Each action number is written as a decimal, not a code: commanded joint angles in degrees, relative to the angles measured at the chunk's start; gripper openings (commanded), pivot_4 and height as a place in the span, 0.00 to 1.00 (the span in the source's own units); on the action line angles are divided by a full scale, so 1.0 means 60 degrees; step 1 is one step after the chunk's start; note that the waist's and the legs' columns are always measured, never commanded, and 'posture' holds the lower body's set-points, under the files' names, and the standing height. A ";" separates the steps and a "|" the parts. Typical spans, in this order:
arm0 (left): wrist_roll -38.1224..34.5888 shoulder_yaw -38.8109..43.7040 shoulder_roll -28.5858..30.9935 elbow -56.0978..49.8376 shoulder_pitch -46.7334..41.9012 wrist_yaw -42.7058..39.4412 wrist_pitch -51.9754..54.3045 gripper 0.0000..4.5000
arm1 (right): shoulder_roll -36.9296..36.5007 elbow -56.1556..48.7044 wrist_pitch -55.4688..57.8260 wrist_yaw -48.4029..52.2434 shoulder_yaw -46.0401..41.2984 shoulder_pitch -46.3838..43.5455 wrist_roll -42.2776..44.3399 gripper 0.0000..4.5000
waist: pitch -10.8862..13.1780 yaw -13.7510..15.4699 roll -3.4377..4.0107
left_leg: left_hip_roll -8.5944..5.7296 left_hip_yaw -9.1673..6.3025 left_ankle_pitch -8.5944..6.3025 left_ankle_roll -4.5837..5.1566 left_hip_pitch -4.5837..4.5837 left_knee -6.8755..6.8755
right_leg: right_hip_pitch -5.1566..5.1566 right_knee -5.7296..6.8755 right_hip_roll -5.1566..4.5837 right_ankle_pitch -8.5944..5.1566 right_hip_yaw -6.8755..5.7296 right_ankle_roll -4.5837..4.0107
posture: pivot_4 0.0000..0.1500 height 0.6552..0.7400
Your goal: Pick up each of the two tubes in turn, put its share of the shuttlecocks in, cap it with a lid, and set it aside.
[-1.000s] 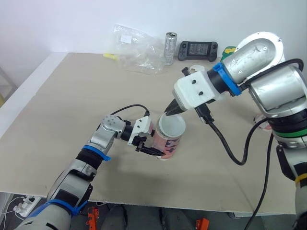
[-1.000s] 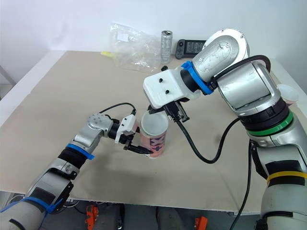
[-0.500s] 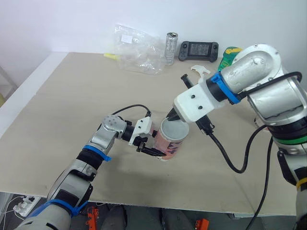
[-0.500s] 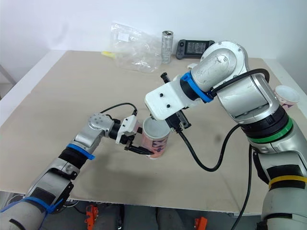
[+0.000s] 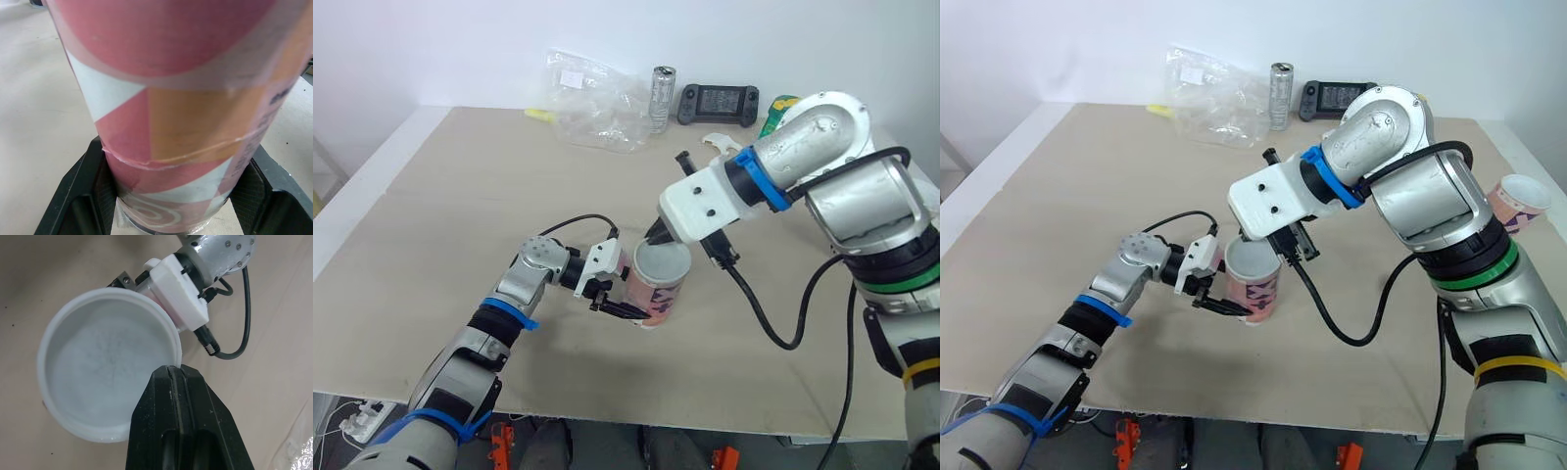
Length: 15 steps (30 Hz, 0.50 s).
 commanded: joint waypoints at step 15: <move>0.0691 -0.0291 0.0425 0.0620 0.0300 0.0047 0.0276 0.63 | -0.0900 -0.0545 -0.0531 0.0437 0.0323 0.0402 0.0156 0.01 | -0.0006 0.0007 -0.0010 | 0.0000 0.0000 0.0000 0.0000 0.0000 0.0000 | 0.0003 0.0000 -0.0001 -0.0002 -0.0001 -0.0001 | 1.00 1.00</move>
